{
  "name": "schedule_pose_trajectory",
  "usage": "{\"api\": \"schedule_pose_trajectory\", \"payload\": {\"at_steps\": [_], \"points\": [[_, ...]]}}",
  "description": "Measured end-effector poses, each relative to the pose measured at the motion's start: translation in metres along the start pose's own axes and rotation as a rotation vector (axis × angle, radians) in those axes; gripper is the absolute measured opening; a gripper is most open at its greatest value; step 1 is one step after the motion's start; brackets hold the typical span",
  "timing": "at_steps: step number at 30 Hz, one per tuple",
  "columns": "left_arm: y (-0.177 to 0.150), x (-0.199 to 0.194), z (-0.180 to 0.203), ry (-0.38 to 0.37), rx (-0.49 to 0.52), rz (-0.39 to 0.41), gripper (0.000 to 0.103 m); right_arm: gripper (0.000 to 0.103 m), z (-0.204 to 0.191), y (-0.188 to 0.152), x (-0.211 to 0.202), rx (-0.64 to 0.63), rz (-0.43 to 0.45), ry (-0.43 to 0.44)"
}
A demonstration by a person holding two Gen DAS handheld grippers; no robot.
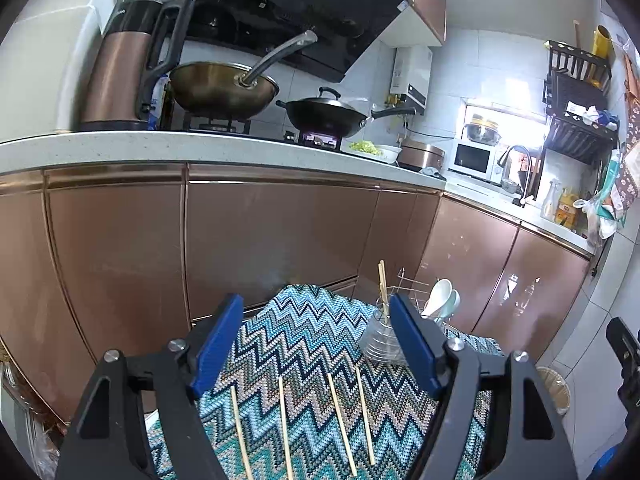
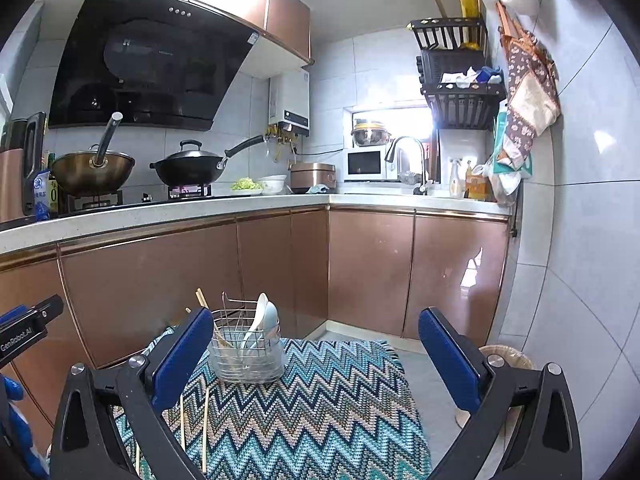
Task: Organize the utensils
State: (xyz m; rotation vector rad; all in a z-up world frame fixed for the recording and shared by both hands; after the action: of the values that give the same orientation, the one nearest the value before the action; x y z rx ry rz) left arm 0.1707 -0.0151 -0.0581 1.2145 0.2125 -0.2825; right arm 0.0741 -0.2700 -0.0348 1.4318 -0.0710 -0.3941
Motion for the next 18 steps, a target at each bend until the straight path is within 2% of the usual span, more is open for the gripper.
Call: {"api": "schedule_pose_trajectory", "payload": {"at_steps": [18], "points": [[0.014,-0.05,-0.015,-0.004,-0.02,0.066,0.075,0.103,0.006,0.016,-0.046,0.01,0.085,-0.011]]}}
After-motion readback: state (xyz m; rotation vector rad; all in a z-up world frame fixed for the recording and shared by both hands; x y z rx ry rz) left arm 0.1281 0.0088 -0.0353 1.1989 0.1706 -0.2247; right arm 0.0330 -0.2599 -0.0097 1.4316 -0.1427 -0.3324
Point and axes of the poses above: each gripper's, at about its wrist camera, not at the fingertips, and x roughly the way its jaws point, z to its right, y to its top, the point moved 5 cm from there along x, roughly the way its jaws point, and after that the axes turned 9 degrees about -x, right-handed, at the moved point
